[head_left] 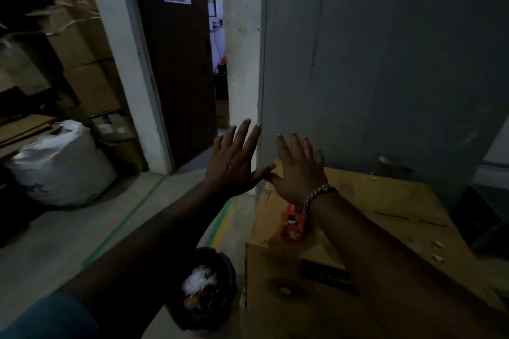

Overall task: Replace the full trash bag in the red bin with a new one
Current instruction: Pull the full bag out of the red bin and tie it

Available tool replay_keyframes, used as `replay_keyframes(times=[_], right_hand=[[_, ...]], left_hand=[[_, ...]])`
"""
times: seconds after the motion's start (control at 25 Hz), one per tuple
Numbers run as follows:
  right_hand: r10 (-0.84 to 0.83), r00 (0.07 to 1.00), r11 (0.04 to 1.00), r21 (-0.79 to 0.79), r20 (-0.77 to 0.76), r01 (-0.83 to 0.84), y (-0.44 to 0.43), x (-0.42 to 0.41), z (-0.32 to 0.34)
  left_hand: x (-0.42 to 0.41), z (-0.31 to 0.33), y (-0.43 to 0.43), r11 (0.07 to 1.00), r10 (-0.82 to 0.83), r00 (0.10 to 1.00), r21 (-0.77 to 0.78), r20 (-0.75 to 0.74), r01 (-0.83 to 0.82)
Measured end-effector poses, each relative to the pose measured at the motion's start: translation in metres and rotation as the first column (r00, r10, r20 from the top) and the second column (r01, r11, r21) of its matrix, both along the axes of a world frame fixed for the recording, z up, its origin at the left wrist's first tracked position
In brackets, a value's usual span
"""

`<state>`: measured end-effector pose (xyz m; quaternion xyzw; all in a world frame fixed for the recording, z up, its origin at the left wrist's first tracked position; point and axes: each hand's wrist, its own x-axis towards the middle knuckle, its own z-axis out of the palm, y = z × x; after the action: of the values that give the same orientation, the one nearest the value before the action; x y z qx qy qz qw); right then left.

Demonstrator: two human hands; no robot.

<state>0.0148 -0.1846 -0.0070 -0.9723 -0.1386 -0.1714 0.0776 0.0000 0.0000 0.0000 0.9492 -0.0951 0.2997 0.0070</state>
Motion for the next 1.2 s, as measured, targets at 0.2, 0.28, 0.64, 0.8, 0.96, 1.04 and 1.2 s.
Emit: replay_keyframes(times=[0.2, 0.28, 0.64, 0.8, 0.96, 1.04, 1.2], right_hand=[[0.099, 0.995, 0.995, -0.028, 0.014, -0.099, 0.055, -0.004, -0.011], [0.118, 0.993, 0.992, -0.042, -0.007, -0.118, 0.081, -0.003, -0.017], [0.098, 0.990, 0.994, -0.043, -0.102, -0.103, 0.224, 0.023, -0.055], [0.051, 0.986, 0.998, -0.039, -0.156, -0.057, 0.285, 0.038, -0.090], [-0.032, 0.975, 0.998, -0.058, -0.222, 0.019, 0.325, 0.051, -0.130], [-0.052, 0.964, 0.997, -0.067, -0.260, 0.036, 0.338, 0.054, -0.149], [-0.063, 0.934, 0.997, -0.072, -0.353, 0.041, 0.351, 0.055, -0.181]], left_hand=[[-0.016, -0.012, 0.049, 0.995, 0.101, 0.995, -0.016, -0.005, -0.101], [-0.019, -0.020, 0.074, 0.993, 0.112, 0.994, -0.023, -0.005, -0.112], [0.009, -0.064, 0.222, 0.992, 0.114, 0.988, -0.033, -0.104, -0.118], [0.032, -0.099, 0.285, 0.998, 0.062, 0.986, -0.002, -0.157, -0.063], [0.053, -0.139, 0.328, 1.000, 0.016, 0.972, 0.013, -0.236, -0.013], [0.059, -0.156, 0.340, 1.000, -0.004, 0.962, 0.009, -0.272, 0.006], [0.058, -0.189, 0.350, 1.000, -0.008, 0.944, -0.008, -0.329, 0.006]])
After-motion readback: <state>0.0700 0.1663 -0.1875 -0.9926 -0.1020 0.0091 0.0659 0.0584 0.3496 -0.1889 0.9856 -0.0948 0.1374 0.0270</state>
